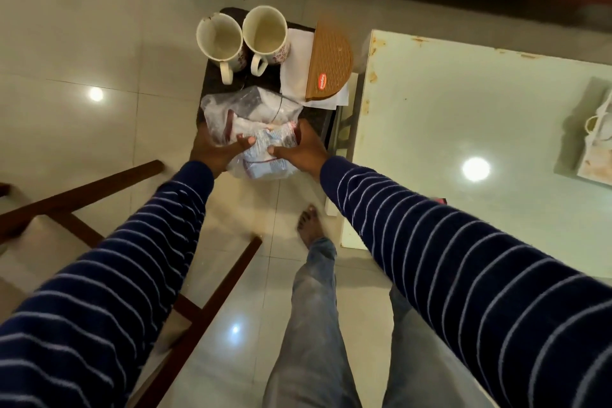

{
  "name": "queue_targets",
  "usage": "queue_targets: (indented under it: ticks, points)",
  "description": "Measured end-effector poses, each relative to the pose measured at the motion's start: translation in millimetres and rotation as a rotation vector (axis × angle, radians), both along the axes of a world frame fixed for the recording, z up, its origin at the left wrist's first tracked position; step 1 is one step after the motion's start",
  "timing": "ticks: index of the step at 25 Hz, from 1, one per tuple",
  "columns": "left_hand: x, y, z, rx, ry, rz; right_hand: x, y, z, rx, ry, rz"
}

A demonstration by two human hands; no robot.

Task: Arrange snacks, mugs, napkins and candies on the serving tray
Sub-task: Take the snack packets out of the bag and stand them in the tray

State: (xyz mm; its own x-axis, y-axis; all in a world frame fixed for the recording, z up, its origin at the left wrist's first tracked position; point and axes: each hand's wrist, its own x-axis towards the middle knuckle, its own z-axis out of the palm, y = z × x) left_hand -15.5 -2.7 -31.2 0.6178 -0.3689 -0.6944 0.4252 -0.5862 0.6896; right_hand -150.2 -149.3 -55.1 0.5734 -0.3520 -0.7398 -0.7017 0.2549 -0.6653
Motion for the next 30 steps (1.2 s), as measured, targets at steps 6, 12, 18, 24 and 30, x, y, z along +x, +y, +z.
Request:
queue_targets:
  ticks: [6, 12, 18, 24, 30]
  points:
    - [-63.8, 1.2, 74.5, -0.089, 0.214, 0.211, -79.7, 2.7, 69.1, -0.049, -0.207, 0.004]
    - [-116.3, -12.8, 176.0, -0.247, 0.419, 0.249, -173.7, -26.0, 166.9, -0.345, -0.354, -0.045]
    - [-196.5, -69.8, 295.0, -0.32, 0.182, -0.028, -273.7, -77.4, 263.2, -0.621, -0.494, -0.091]
    - [-318.0, -125.3, 374.6, -0.455, -0.144, -0.008, -398.6, -128.6, 324.6, -0.831, -0.597, -0.147]
    - [-427.0, -175.8, 416.2, -0.62, -0.351, -0.01, -506.0, -162.1, 346.2, -0.79, -0.498, -0.189]
